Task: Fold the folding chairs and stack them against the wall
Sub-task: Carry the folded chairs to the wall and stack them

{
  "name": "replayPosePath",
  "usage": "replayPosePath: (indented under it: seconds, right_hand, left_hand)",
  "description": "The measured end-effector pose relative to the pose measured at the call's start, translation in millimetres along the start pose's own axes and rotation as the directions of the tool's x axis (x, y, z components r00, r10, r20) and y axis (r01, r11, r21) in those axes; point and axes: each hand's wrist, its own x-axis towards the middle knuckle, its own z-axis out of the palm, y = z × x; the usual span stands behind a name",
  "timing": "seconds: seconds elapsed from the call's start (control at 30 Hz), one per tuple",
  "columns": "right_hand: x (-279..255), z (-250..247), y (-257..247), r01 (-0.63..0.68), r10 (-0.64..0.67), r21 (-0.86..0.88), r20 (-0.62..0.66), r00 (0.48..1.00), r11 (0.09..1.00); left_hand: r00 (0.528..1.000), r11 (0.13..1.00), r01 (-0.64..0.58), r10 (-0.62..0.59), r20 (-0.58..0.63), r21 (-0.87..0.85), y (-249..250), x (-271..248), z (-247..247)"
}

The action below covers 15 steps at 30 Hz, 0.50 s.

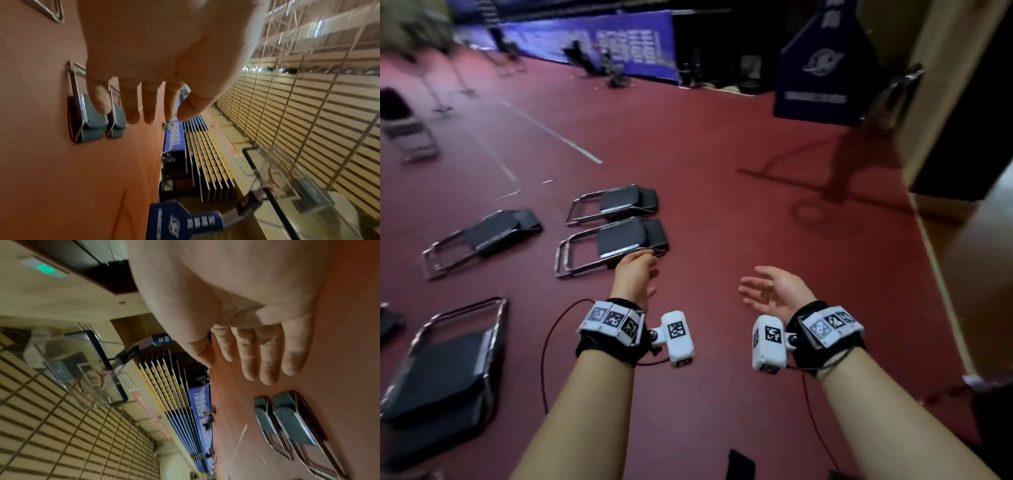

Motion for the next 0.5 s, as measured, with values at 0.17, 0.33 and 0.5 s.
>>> replayPosePath:
  seconds: [0.17, 0.33, 0.5]
  right_hand:
    - [49.6, 133.0, 35.2, -0.081, 0.089, -0.072, 0.112, 0.990, 0.994]
    - [84.6, 219.8, 60.4, -0.153, 0.179, -0.142, 0.188, 0.966, 0.978]
    - [133.0, 259.4, 68.0, -0.208, 0.238, -0.176, 0.173, 0.956, 0.962]
  left_hand:
    - [0.990, 0.998, 0.034, -0.041, -0.135, -0.050, 6.0, 54.8, -125.2]
    - [0.969, 0.994, 0.079, -0.094, -0.227, -0.075, 0.5, 100.3, -205.7]
    - [0.956, 0.985, 0.144, -0.164, -0.245, -0.099, -9.5, 151.1, -232.9]
